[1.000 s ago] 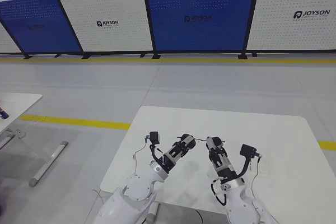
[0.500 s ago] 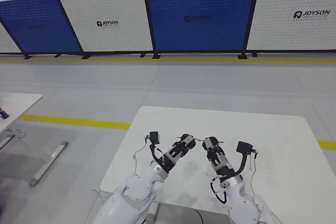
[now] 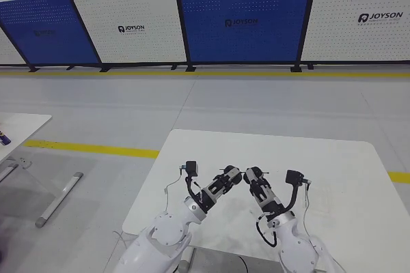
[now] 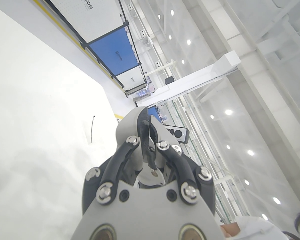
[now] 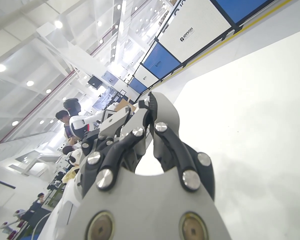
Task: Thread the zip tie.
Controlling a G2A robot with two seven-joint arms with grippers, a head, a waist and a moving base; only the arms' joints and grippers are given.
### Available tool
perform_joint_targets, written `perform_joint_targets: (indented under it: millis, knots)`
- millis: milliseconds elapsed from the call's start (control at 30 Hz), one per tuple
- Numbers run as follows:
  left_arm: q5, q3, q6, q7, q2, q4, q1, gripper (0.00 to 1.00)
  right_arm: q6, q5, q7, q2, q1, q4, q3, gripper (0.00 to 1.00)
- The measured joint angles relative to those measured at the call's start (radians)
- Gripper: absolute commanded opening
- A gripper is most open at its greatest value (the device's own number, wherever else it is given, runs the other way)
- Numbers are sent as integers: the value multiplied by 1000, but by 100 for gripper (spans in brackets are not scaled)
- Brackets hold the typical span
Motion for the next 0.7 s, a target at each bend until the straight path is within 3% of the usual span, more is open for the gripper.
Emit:
perform_joint_targets:
  millis: [167,333,500,700]
  knots:
    - [2,-6,0,9,1,-1,1,0,-5,-7,-15,0,-8,-7,5,0]
    - [10,-6,3,-2,2,2,-1,27,-2,-52,-38,3,-24,-22,9,0]
    - [41,-7,-11,5,3,6,-3,32,2,-85,-53,4,-38,-35,8,0]
    - [74,-11,-22,32,3,10,1,28,7,-116,-68,3,-44,-39,3,0]
